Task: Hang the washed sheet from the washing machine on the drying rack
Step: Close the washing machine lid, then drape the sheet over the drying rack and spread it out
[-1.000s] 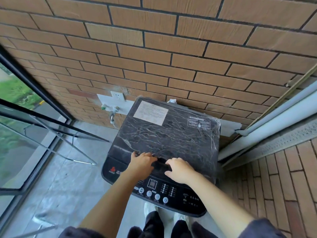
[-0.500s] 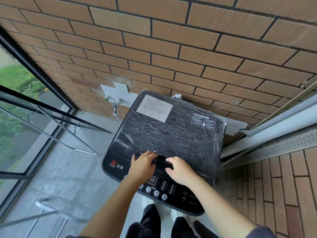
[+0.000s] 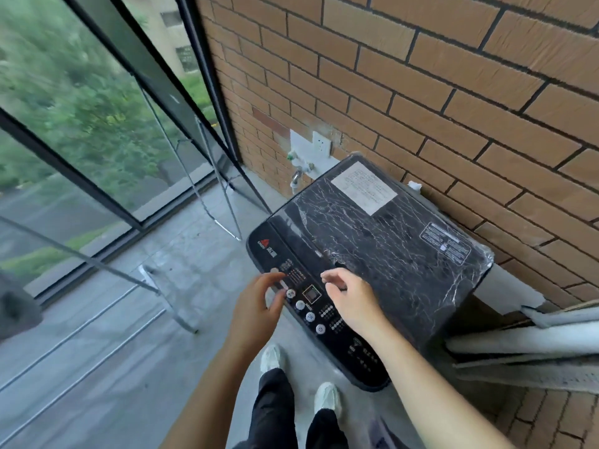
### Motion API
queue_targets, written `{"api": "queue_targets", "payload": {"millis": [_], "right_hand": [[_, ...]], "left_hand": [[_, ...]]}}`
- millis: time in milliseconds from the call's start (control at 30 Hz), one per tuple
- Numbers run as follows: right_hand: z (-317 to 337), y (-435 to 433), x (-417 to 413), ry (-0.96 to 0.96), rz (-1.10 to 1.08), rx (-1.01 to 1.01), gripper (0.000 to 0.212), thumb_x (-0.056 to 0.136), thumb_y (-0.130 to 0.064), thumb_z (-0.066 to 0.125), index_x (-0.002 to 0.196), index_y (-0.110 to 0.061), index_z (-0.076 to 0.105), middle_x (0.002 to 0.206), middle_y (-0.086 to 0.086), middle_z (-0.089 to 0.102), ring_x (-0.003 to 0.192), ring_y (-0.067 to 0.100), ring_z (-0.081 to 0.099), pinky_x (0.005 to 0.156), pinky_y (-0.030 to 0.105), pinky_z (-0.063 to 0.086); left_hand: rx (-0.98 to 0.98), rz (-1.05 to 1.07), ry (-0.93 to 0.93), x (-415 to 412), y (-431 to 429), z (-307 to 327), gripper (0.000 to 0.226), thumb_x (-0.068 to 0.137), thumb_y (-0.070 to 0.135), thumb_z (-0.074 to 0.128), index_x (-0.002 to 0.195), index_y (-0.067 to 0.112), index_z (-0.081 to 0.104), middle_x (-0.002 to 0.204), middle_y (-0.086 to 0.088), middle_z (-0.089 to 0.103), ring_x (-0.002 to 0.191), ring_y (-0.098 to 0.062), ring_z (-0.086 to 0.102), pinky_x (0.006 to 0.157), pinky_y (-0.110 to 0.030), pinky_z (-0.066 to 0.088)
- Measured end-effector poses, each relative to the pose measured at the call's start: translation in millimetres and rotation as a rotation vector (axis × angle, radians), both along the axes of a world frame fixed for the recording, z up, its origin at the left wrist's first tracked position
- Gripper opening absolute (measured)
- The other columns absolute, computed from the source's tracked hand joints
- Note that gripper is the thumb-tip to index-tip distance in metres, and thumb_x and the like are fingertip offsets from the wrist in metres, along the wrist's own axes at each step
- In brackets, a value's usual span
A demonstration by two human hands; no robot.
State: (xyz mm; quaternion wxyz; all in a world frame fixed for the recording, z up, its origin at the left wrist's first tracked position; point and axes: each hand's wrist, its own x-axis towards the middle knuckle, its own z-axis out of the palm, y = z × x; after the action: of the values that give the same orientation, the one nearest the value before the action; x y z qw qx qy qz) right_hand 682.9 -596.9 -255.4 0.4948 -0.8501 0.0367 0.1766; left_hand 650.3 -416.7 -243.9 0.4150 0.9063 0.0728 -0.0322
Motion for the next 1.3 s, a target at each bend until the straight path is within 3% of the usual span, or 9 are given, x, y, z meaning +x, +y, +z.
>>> {"api": "queue_targets", "payload": {"millis": [200,267,400,467,567,800,967,1100,1300], "right_hand": [[27.2,67.0,-24.8,-0.004,0.178,0.086,0.020,0.091,-0.006,0.052,0.103,-0.011,0.066,0.097,-0.004,0.067,0.089,0.007,0.060,0.071,0.003,0.042],[35.6,96.0,-36.5,-0.020,0.255,0.096,0.021,0.091,-0.005,0.052,0.104,-0.012,0.066,0.097,-0.005,0.066,0.091,0.008,0.060,0.073,0.002,0.042],[50.1,170.4,-59.9,-0.055,0.336,0.140,0.024,0.090,-0.006,0.053,0.091,-0.028,0.063,0.092,-0.011,0.067,0.092,0.010,0.063,0.087,0.021,0.049],[58.5,212.2,-75.0,-0.076,0.357,0.172,0.029,0.089,-0.006,0.054,0.085,-0.033,0.061,0.090,-0.012,0.067,0.092,0.012,0.064,0.087,0.025,0.049],[73.0,285.6,-108.2,-0.099,0.396,0.222,0.022,0.090,-0.006,0.053,0.090,-0.026,0.063,0.091,-0.009,0.068,0.091,0.010,0.064,0.080,0.016,0.047],[117.2,424.2,-156.8,-0.194,0.532,0.317,0.019,0.090,-0.006,0.053,0.093,-0.020,0.065,0.091,-0.005,0.068,0.084,0.009,0.063,0.067,0.010,0.048],[166.1,494.5,-143.0,-0.373,0.609,0.377,0.027,0.088,-0.006,0.056,0.084,-0.032,0.063,0.086,-0.007,0.069,0.079,0.004,0.062,0.072,0.012,0.047],[213.1,550.2,-113.4,-0.520,0.675,0.447,0.027,0.089,-0.004,0.056,0.086,-0.029,0.063,0.085,-0.010,0.067,0.074,-0.005,0.061,0.071,0.011,0.047],[284.8,627.6,-57.1,-0.799,0.715,0.536,0.018,0.089,-0.006,0.057,0.095,-0.019,0.068,0.093,-0.003,0.070,0.084,0.004,0.064,0.078,0.017,0.050]], "left_hand": [[-0.043,0.263,-0.080,-65.6,59.1,18.8,0.022,0.089,0.012,0.060,0.111,0.017,0.063,0.107,0.010,0.060,0.099,-0.003,0.055,0.089,-0.019,0.042],[-0.044,0.343,-0.106,-88.8,84.2,24.0,0.022,0.089,0.011,0.061,0.109,0.018,0.063,0.104,0.013,0.060,0.092,-0.003,0.056,0.083,-0.008,0.039],[-0.044,0.448,-0.162,-137.5,147.2,38.5,0.022,0.089,0.011,0.060,0.109,0.020,0.063,0.100,0.018,0.058,0.097,0.001,0.054,0.079,0.004,0.032],[-0.032,0.471,-0.191,-160.5,182.5,45.3,0.022,0.089,0.012,0.060,0.108,0.021,0.063,0.101,0.018,0.059,0.098,0.000,0.055,0.081,0.000,0.034],[0.007,0.495,-0.233,-200.4,247.9,58.1,0.022,0.089,0.012,0.061,0.109,0.020,0.063,0.104,0.013,0.061,0.100,-0.003,0.057,0.085,-0.010,0.037],[0.121,0.606,-0.367,-265.0,372.7,102.2,0.019,0.088,0.013,0.060,0.106,0.016,0.065,0.102,0.011,0.062,0.096,-0.004,0.056,0.080,0.002,0.032],[0.190,0.601,-0.497,-259.4,439.3,145.9,0.019,0.086,0.007,0.062,0.104,0.013,0.065,0.100,0.009,0.061,0.091,0.004,0.051,0.079,0.004,0.032],[0.318,0.591,-0.617,-233.9,492.6,189.8,0.022,0.083,0.019,0.057,0.102,0.014,0.066,0.099,0.010,0.061,0.088,-0.002,0.056,0.083,0.000,0.035],[0.537,0.576,-0.727,-187.2,559.9,264.0,0.027,0.087,0.030,0.050,0.105,0.017,0.065,0.101,0.010,0.062,0.094,-0.008,0.060,0.086,-0.026,0.048]]}}
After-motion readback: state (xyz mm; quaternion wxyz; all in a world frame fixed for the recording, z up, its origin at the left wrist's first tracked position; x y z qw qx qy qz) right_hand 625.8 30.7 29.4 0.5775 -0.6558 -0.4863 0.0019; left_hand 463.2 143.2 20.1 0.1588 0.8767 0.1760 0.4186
